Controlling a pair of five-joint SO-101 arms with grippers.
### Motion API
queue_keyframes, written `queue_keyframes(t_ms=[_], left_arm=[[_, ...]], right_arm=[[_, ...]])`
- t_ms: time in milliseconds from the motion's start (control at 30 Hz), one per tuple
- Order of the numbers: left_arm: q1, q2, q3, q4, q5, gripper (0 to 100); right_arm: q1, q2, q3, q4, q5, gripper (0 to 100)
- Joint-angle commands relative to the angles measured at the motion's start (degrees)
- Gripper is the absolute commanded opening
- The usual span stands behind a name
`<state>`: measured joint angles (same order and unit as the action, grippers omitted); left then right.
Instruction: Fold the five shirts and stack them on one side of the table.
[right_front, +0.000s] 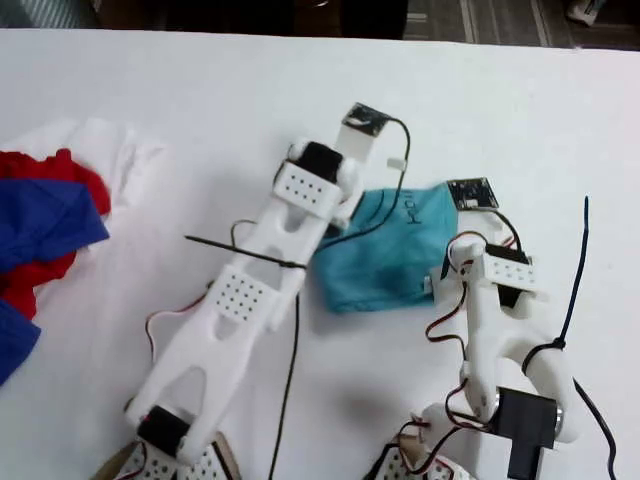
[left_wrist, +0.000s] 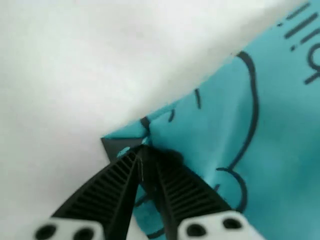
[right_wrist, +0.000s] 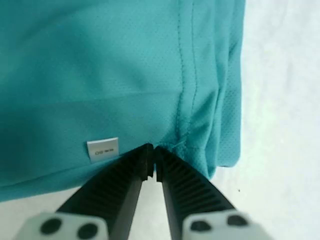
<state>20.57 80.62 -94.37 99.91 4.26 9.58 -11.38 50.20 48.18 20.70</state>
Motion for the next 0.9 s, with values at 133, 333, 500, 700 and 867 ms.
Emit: queue_keyframes(t_ms=[133, 333, 500, 700, 867], left_arm=[[-7.30, -0.26, -1.01, -2.37, 0.09, 3], [-6.95, -0.26, -1.01, -2.02, 0.09, 3], [-6.86, -0.62, -1.10, -0.09, 0.09, 3], [-6.86, -6.68, -1.10, 1.93, 0.18, 3], [-6.68, -13.01, -1.01, 2.02, 0.18, 3]], right_arm=[[0.84, -2.15, 2.37, -0.13, 0.70, 2.0], [1.63, -2.77, 4.57, 1.01, 0.79, 2.0], [4.79, -4.79, 3.52, 1.45, 0.79, 2.0], [4.79, -17.98, -2.11, 12.70, 0.35, 2.0], [4.79, -24.66, -7.38, 16.40, 0.26, 2.6]])
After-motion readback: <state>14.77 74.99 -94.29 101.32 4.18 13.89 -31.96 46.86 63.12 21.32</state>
